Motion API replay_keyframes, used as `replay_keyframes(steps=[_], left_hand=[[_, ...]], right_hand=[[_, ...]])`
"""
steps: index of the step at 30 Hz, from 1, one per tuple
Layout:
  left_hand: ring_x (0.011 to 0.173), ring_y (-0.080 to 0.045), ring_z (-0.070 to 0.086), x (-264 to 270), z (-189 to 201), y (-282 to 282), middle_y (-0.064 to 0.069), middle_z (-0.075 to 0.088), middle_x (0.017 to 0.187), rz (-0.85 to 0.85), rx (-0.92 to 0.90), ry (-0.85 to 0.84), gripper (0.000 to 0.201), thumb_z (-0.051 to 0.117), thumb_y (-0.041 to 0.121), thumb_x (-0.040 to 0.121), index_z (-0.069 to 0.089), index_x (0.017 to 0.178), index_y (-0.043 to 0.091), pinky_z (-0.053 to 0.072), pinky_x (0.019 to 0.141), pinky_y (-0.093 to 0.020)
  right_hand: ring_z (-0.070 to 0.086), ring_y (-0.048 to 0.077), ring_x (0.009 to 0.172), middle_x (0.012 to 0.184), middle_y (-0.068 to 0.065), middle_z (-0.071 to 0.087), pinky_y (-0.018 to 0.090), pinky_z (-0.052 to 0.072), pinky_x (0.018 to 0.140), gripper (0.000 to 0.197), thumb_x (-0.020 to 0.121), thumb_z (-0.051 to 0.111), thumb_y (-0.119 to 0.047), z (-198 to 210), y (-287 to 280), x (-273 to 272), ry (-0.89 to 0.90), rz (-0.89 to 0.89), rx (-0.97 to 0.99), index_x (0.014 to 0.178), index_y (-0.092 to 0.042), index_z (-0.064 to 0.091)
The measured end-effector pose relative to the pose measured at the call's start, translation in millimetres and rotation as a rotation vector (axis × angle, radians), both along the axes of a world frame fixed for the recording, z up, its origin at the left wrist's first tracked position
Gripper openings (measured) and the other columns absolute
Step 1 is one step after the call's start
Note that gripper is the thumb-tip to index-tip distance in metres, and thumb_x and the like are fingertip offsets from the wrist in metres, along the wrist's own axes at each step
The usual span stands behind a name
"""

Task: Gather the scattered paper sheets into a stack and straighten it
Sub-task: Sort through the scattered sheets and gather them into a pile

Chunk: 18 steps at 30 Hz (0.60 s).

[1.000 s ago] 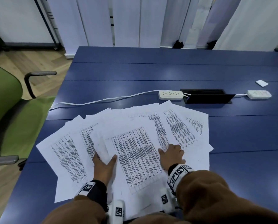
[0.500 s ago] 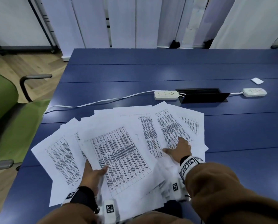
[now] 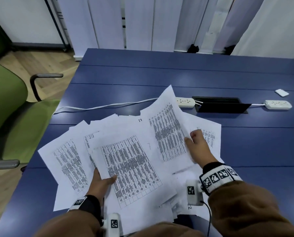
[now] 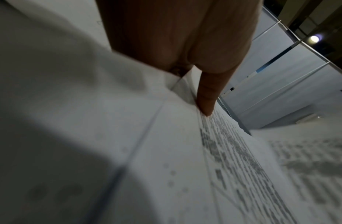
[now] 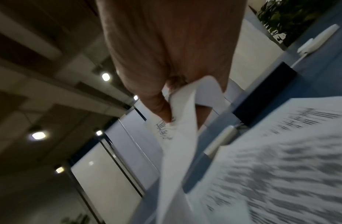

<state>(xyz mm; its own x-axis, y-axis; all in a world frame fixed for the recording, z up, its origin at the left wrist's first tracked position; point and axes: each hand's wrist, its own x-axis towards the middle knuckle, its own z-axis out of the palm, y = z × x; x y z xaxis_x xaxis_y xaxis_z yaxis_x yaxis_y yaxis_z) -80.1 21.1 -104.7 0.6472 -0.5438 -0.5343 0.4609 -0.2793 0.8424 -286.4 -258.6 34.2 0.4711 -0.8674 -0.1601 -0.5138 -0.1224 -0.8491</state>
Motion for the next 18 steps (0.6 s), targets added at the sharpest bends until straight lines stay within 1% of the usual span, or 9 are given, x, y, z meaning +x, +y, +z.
replay_keyframes(steps=[3, 7, 9, 10, 12, 13, 15, 16, 18], left_hand=[[0.143, -0.026, 0.028, -1.4, 1.1, -2.7, 0.002, 0.028, 0.156, 0.034, 0.004, -0.012, 0.093, 0.073, 0.01, 0.084, 0.013, 0.154, 0.02, 0.021, 0.118, -0.047], [0.144, -0.026, 0.029, -1.2, 5.0, -2.2, -0.002, 0.025, 0.16, 0.027, -0.003, -0.02, 0.09, 0.074, 0.021, 0.084, 0.016, 0.153, 0.024, 0.022, 0.118, -0.049], [0.144, -0.027, 0.029, -2.4, 8.2, -3.2, -0.001, 0.024, 0.16, 0.058, -0.038, 0.035, 0.089, 0.072, 0.041, 0.082, 0.016, 0.15, 0.033, 0.021, 0.117, -0.051], [0.147, -0.025, 0.021, -4.1, 11.5, -5.1, 0.002, 0.015, 0.162, 0.065, -0.058, 0.087, 0.099, 0.067, 0.06, 0.078, 0.006, 0.152, 0.036, 0.016, 0.118, -0.052], [0.15, -0.019, 0.004, -5.9, 17.6, -8.4, 0.014, 0.0, 0.162, 0.044, -0.052, 0.179, 0.117, 0.05, 0.091, 0.061, -0.005, 0.151, 0.042, 0.006, 0.118, -0.052], [0.15, -0.017, 0.001, -6.9, 19.6, -8.5, 0.015, -0.002, 0.162, 0.044, -0.047, 0.211, 0.115, 0.041, 0.095, 0.059, -0.003, 0.152, 0.044, 0.004, 0.118, -0.051], [0.15, -0.018, 0.002, -8.9, 23.9, -7.5, 0.011, 0.001, 0.162, 0.061, -0.037, 0.249, 0.104, 0.028, 0.093, 0.064, 0.003, 0.152, 0.044, 0.003, 0.119, -0.048], [0.15, -0.02, 0.004, -7.6, 22.4, -5.8, 0.009, 0.004, 0.162, 0.057, -0.034, 0.264, 0.104, 0.028, 0.094, 0.063, 0.006, 0.152, 0.044, 0.004, 0.119, -0.049], [0.149, -0.023, 0.011, -4.4, 20.2, -5.6, 0.006, 0.009, 0.163, 0.041, -0.038, 0.305, 0.116, 0.036, 0.101, 0.052, 0.012, 0.151, 0.045, 0.007, 0.119, -0.053]], right_hand=[[0.063, 0.022, 0.07, 0.093, 0.008, 0.069, 0.034, 0.052, 0.064, 0.029, 0.093, 0.054, -0.003, 38.0, 1.6, -0.4, -0.252, -0.001, 0.095, 0.112, -0.018, 0.038], [0.069, 0.014, 0.08, 0.1, 0.006, 0.07, 0.029, 0.054, 0.07, 0.039, 0.09, 0.054, 0.006, 43.7, 5.6, 2.2, -0.341, 0.023, 0.197, 0.12, -0.016, 0.043], [0.065, 0.008, 0.086, 0.105, 0.004, 0.065, 0.029, 0.051, 0.079, 0.038, 0.089, 0.055, 0.002, 26.9, 13.5, 5.2, -0.222, 0.057, 0.202, 0.122, -0.012, 0.043], [0.063, 0.01, 0.096, 0.112, 0.003, 0.062, 0.033, 0.048, 0.088, 0.04, 0.087, 0.057, -0.005, 16.2, 19.4, 6.4, -0.128, 0.087, 0.185, 0.123, -0.009, 0.042], [0.056, 0.023, 0.117, 0.129, 0.007, 0.057, 0.04, 0.043, 0.103, 0.055, 0.08, 0.058, -0.014, -12.2, 30.6, 11.2, 0.048, 0.173, 0.147, 0.133, -0.008, 0.042], [0.053, 0.026, 0.121, 0.133, 0.008, 0.054, 0.041, 0.042, 0.105, 0.059, 0.08, 0.058, -0.014, -24.2, 38.0, 14.2, 0.114, 0.213, 0.147, 0.136, -0.009, 0.041], [0.055, 0.028, 0.118, 0.134, 0.01, 0.053, 0.038, 0.047, 0.098, 0.059, 0.08, 0.054, -0.016, -45.9, 51.4, 19.3, 0.219, 0.28, 0.161, 0.137, -0.009, 0.04], [0.061, 0.026, 0.106, 0.127, 0.009, 0.055, 0.033, 0.052, 0.085, 0.054, 0.081, 0.052, -0.015, -48.2, 59.2, 22.2, 0.25, 0.291, 0.164, 0.134, -0.009, 0.041], [0.06, 0.015, 0.077, 0.106, 0.005, 0.057, 0.022, 0.048, 0.059, 0.044, 0.085, 0.05, -0.008, -58.2, 67.2, 24.5, 0.301, 0.306, 0.136, 0.128, -0.009, 0.044]])
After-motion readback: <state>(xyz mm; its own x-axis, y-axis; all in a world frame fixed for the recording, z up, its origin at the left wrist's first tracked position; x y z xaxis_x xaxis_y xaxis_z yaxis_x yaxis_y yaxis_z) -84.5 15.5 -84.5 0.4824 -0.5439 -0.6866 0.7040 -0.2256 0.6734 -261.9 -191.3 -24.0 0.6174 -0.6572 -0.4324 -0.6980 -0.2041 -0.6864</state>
